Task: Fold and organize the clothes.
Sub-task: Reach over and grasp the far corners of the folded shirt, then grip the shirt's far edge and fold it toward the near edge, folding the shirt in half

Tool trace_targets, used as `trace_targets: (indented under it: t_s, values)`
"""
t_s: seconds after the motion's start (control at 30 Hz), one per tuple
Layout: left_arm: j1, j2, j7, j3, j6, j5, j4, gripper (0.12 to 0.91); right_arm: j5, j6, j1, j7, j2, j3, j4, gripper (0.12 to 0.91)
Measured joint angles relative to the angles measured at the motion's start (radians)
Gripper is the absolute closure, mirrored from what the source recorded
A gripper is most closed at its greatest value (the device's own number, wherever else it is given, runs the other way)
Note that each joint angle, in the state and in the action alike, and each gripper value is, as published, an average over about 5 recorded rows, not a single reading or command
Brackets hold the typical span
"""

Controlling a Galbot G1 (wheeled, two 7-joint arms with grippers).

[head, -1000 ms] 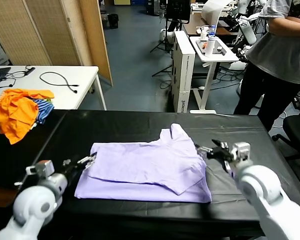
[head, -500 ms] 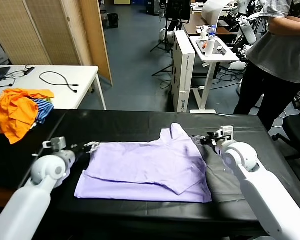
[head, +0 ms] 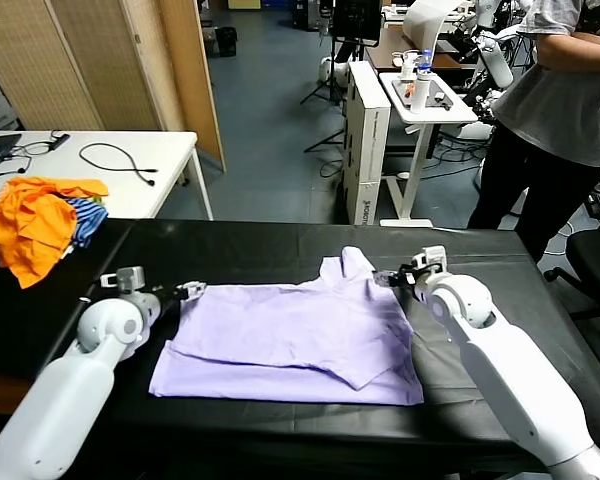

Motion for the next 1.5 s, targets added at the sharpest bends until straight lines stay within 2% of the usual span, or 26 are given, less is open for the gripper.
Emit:
trace_targets:
  t_s: [0.17,0.3,0.53,0.67,0.77,0.9,1.03,1.2,1.3,1.4,1.5]
  values:
    - [0.011,0.006,0.0,0.0,0.004,0.001,-0.009,0.199,-0.009,0.0,0.016,-0.012,0.01,-0.016,-0.027,0.303]
    - [0.024,0.007,0.001,-0.001,0.005,0.005,-0.016,0.246,-0.007,0.0,0.019,-0.015,0.016,-0.02,-0.042,0.431]
    - [0.038,0.015,0.008,-0.002,0.009,0.014,-0.022,0.436,-0.005,0.002,0.013,-0.023,0.025,-0.011,-0.059,0.616]
    - [0.044,0.018,0.02,-0.002,0.012,0.023,-0.026,0.532,-0.007,0.002,0.005,-0.025,0.024,-0.001,-0.053,0.793]
    - [0.046,0.02,0.027,-0.001,0.012,0.031,-0.028,0.59,-0.014,0.002,-0.007,-0.024,0.023,0.011,-0.042,0.871]
    - [0.045,0.017,0.03,-0.002,0.008,0.035,-0.031,0.702,-0.02,0.016,-0.035,-0.022,0.02,0.039,-0.014,0.886]
    - [0.044,0.015,0.039,-0.006,0.002,0.033,-0.041,0.799,-0.019,0.064,-0.074,-0.022,0.013,0.071,0.024,0.886]
    - [0.041,0.016,0.051,-0.012,-0.003,0.031,-0.064,0.838,-0.016,0.131,-0.126,-0.023,0.01,0.113,0.077,0.886]
    - [0.036,0.017,0.051,-0.02,-0.011,0.028,-0.08,0.845,-0.01,0.146,-0.151,-0.025,0.005,0.137,0.107,0.886]
    - [0.039,0.022,0.051,-0.031,-0.023,0.018,-0.097,0.849,-0.003,0.13,-0.174,-0.017,-0.004,0.157,0.138,0.886]
    - [0.052,0.031,0.05,-0.043,-0.035,0.007,-0.117,0.85,0.01,0.088,-0.201,0.013,-0.016,0.179,0.179,0.886]
